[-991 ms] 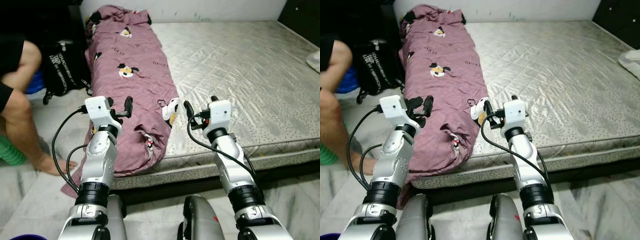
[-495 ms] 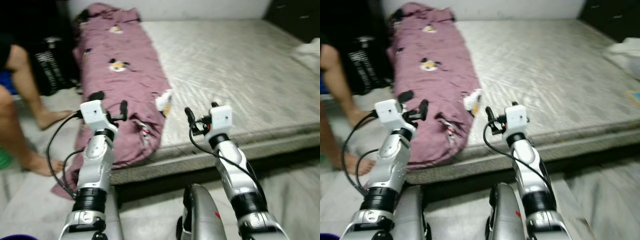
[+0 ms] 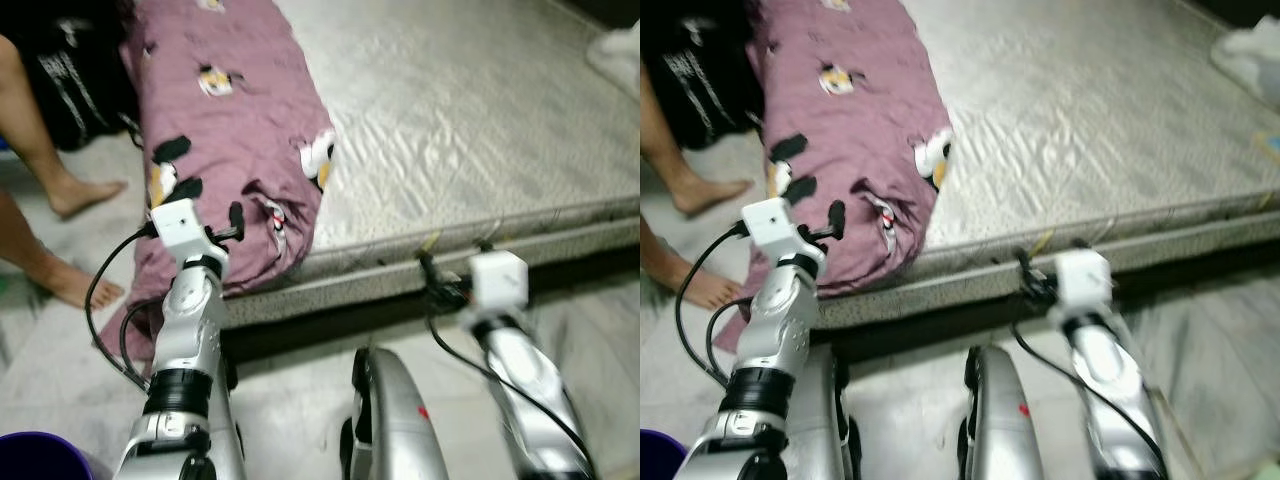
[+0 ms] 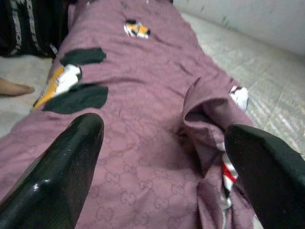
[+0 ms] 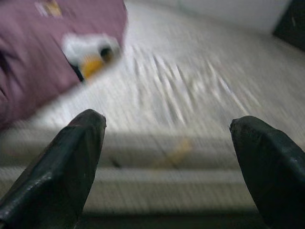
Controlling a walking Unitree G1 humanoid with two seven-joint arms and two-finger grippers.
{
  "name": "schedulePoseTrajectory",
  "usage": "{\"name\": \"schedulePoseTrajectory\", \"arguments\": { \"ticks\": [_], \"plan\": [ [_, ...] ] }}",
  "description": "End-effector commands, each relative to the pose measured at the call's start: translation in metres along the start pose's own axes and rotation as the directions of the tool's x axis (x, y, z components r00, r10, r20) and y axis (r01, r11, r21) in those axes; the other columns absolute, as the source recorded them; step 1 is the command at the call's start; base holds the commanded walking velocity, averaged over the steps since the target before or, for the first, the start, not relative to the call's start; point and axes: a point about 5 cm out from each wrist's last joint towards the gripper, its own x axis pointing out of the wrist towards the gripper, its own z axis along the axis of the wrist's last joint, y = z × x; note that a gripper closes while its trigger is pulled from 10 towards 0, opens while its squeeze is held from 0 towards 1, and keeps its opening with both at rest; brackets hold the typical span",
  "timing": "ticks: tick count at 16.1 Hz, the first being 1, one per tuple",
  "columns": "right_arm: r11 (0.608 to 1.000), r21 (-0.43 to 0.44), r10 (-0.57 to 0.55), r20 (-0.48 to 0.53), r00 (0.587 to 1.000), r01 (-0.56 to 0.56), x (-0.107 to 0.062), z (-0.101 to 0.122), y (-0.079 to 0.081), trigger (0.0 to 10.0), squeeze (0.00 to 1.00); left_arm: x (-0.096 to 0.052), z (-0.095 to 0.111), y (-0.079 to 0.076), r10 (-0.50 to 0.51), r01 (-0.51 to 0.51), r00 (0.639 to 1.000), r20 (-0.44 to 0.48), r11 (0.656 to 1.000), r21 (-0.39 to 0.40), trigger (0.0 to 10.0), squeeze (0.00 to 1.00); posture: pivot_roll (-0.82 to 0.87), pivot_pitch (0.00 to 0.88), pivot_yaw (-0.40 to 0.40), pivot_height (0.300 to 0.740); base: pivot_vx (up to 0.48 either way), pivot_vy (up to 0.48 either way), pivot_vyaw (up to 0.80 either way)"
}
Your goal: Clean up the room
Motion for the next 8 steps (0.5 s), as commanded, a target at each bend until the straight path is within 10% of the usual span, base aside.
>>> {"name": "schedulePoseTrajectory", "arguments": {
  "ticks": [1,8],
  "plan": [
    [1.0,-0.009,-0.022,-0.004,1.0,0.022,-0.005,0.004,-0.007,10.0,0.0,0.003,0.001,0.003,0.01,-0.01,1.0,-0.01,1.0,0.015,10.0,0.0,-0.13,0.213,-0.063,0.566,0.0,0.0,0.0],
    [0.996,-0.037,-0.079,-0.084,0.993,0.076,-0.043,0.002,-0.016,10.0,0.0,0.038,0.027,-0.004,-0.035,0.037,0.999,-0.019,0.996,0.077,10.0,0.0,-0.19,0.274,-0.062,0.566,0.0,0.0,0.0]
  ]
}}
